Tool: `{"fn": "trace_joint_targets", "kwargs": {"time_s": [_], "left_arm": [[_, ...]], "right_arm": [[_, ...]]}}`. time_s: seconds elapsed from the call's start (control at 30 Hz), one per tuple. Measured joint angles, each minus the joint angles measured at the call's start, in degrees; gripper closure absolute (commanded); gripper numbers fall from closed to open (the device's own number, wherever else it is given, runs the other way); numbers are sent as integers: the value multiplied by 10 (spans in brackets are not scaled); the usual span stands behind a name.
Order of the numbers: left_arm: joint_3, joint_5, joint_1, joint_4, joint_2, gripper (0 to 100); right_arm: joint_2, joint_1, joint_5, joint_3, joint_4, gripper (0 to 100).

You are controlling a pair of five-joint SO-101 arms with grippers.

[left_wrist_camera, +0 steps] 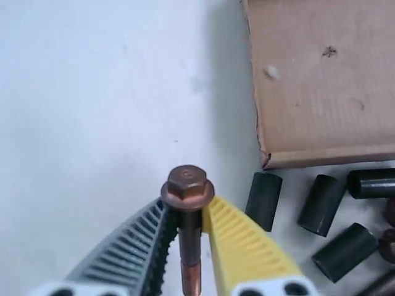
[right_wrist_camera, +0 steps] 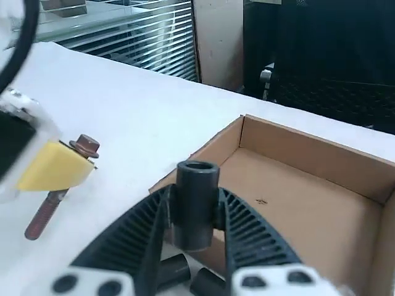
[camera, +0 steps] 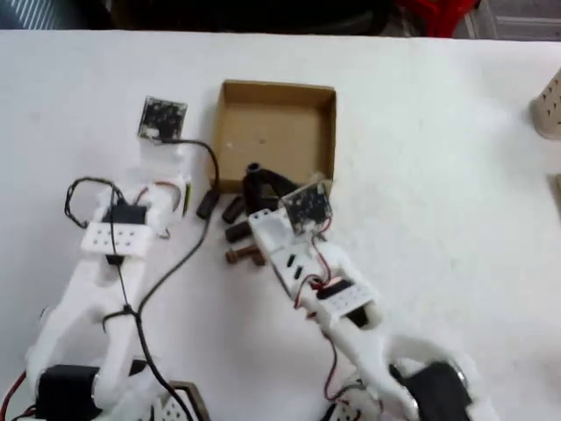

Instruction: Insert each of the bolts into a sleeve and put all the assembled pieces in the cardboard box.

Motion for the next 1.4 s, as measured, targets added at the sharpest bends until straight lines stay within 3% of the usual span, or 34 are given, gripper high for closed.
{"fn": "trace_joint_targets", "kwargs": {"time_s": [0.27, 0.4, 0.6, 0.77, 1.0, 1.27, 1.4], "left_arm": [[37, 0, 0, -62, 0, 977], [37, 0, 0, -66, 0, 977], [37, 0, 28, -66, 0, 977], [61, 0, 67, -88, 0, 977], [108, 7, 69, -218, 0, 976], [116, 221, 69, -307, 0, 976], [142, 244, 69, -372, 0, 976]], "right_arm": [[245, -18, 0, -12, -295, 982], [275, -25, 0, 33, -428, 982], [277, -25, 0, 111, -539, 982], [277, -25, 0, 185, -579, 982], [276, -8, 1, 197, -581, 982], [278, -10, 1, 197, -581, 982], [280, -10, 1, 197, -581, 982]]}}
